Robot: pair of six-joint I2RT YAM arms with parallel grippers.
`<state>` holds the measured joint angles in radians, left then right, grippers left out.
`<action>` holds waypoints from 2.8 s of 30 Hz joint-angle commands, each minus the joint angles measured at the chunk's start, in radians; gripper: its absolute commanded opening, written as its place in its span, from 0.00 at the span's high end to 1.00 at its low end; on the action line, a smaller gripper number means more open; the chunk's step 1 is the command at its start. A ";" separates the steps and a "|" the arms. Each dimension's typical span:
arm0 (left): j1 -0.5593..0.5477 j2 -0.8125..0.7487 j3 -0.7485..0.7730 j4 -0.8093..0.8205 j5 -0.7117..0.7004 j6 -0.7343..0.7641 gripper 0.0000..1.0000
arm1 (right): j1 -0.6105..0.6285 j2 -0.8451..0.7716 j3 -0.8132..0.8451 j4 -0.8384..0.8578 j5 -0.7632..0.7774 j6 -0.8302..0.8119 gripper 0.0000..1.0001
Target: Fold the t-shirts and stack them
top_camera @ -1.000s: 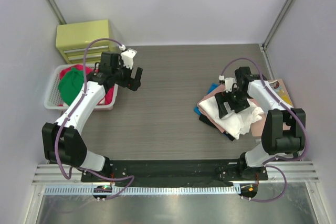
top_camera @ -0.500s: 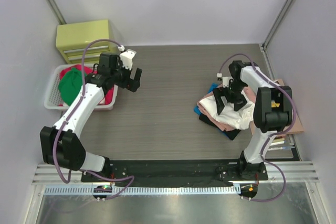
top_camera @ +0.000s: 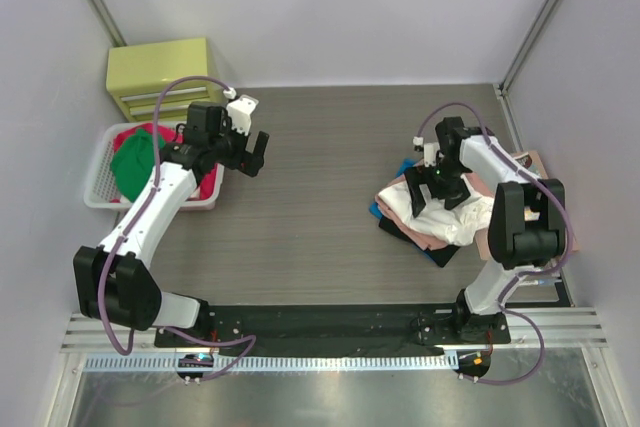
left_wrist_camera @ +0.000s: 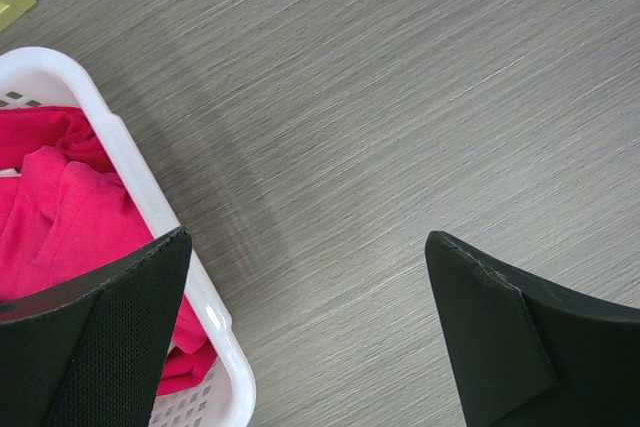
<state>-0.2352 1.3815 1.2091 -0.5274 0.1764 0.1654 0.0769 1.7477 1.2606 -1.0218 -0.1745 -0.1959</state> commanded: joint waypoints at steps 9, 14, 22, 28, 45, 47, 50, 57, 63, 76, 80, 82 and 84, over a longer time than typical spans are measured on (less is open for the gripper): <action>0.000 0.027 0.035 0.020 0.021 -0.007 0.00 | 0.021 -0.413 -0.187 0.235 0.041 -0.013 0.00; 0.000 0.028 0.050 0.014 0.023 -0.014 0.00 | 0.020 -0.438 -0.214 0.238 0.095 -0.013 0.00; 0.000 0.010 0.035 0.012 0.014 -0.006 0.00 | 0.020 -0.419 -0.299 0.275 0.037 0.012 0.00; 0.000 0.010 0.038 0.012 0.012 -0.006 0.00 | 0.021 -0.405 -0.306 0.292 0.073 -0.002 0.00; 0.000 -0.004 0.032 0.012 0.023 -0.001 0.00 | 0.020 -0.366 -0.308 0.292 0.084 -0.025 0.34; 0.000 -0.001 0.036 0.010 0.028 -0.004 0.00 | 0.021 -0.384 -0.305 0.281 0.095 -0.031 0.23; 0.000 0.004 0.046 0.009 0.034 -0.009 0.00 | 0.020 -0.392 -0.299 0.261 0.104 -0.046 0.06; 0.000 -0.009 0.047 0.003 0.038 -0.007 0.00 | 0.021 -0.453 -0.210 0.189 0.107 -0.060 0.00; 0.000 -0.018 0.037 0.004 0.035 0.003 0.00 | 0.021 -0.599 -0.083 0.100 0.057 -0.054 0.00; 0.000 0.010 0.053 0.003 0.051 -0.004 0.00 | 0.020 -0.571 -0.176 0.060 0.067 -0.053 0.99; 0.000 0.008 0.053 0.001 0.043 -0.003 0.00 | 0.020 -0.484 -0.173 0.078 0.009 -0.039 0.99; 0.000 0.008 0.055 0.001 0.044 -0.001 0.00 | 0.021 -0.417 -0.162 0.080 0.004 -0.034 0.99; 0.000 0.011 0.058 0.003 0.043 -0.003 0.00 | 0.021 -0.354 -0.156 0.081 -0.017 -0.039 0.99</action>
<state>-0.2352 1.3979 1.2228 -0.5362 0.2096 0.1619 0.0944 1.3052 1.0695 -0.9558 -0.1440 -0.2420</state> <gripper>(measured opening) 0.996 0.020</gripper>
